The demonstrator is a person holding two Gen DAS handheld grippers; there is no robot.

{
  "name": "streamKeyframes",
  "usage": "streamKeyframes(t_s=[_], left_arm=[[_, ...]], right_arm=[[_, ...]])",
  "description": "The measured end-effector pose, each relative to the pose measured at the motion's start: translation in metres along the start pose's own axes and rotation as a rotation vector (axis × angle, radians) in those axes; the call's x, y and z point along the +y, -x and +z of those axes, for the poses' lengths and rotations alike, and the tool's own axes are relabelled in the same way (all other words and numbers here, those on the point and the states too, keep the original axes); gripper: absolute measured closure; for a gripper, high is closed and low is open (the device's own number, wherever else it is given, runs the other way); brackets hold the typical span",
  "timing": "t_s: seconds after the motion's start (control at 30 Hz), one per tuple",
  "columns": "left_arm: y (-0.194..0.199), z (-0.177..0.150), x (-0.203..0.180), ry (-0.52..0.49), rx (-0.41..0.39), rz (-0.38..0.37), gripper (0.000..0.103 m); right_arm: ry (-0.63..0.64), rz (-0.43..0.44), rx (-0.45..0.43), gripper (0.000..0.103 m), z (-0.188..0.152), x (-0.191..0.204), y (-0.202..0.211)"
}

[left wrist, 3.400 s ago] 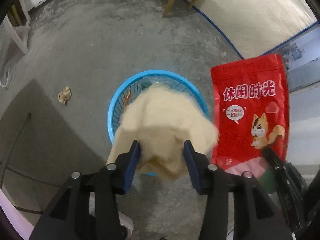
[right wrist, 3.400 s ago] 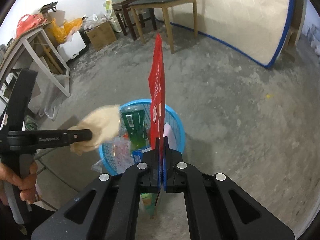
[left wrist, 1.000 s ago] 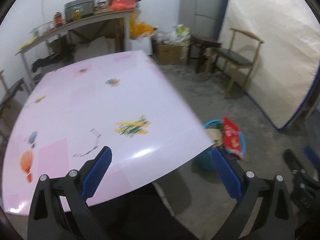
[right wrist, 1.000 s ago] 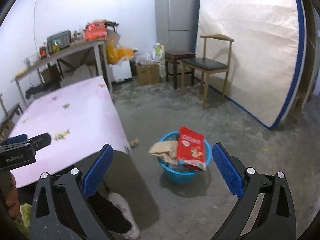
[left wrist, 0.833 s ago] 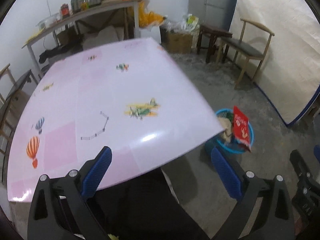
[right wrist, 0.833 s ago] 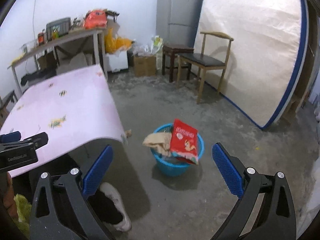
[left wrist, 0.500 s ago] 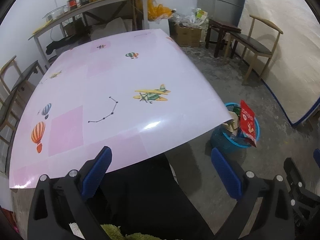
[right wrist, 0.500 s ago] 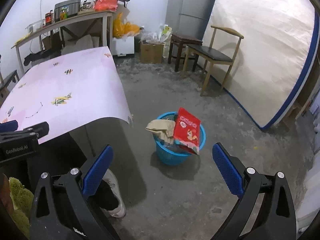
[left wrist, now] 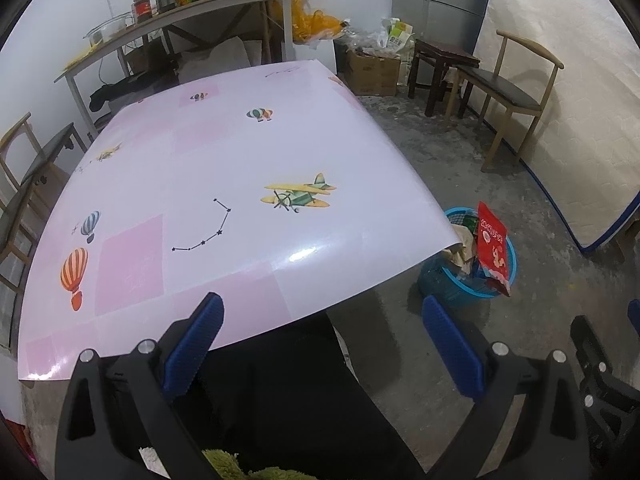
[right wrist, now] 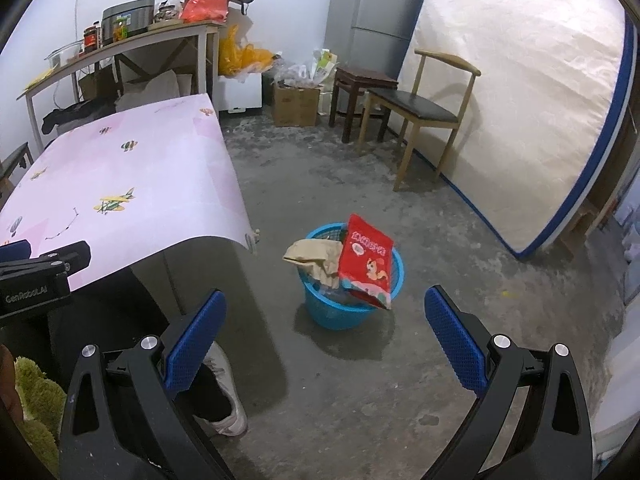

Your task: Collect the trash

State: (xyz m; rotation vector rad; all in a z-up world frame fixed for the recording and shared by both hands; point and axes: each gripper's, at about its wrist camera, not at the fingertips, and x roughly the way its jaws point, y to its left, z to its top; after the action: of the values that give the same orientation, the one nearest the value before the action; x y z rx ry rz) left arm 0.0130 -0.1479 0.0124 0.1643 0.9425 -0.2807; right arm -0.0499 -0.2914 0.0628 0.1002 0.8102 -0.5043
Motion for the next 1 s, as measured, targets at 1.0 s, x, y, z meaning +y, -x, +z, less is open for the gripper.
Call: streamKeyframes(t_s=[1.0], left_arm=[[0.002, 0.004, 0.016, 0.023, -0.021, 0.051, 0.006]], right_arm=[[-0.001, -0.024, -0.008, 0.008, 0.003, -0.002, -0.001]])
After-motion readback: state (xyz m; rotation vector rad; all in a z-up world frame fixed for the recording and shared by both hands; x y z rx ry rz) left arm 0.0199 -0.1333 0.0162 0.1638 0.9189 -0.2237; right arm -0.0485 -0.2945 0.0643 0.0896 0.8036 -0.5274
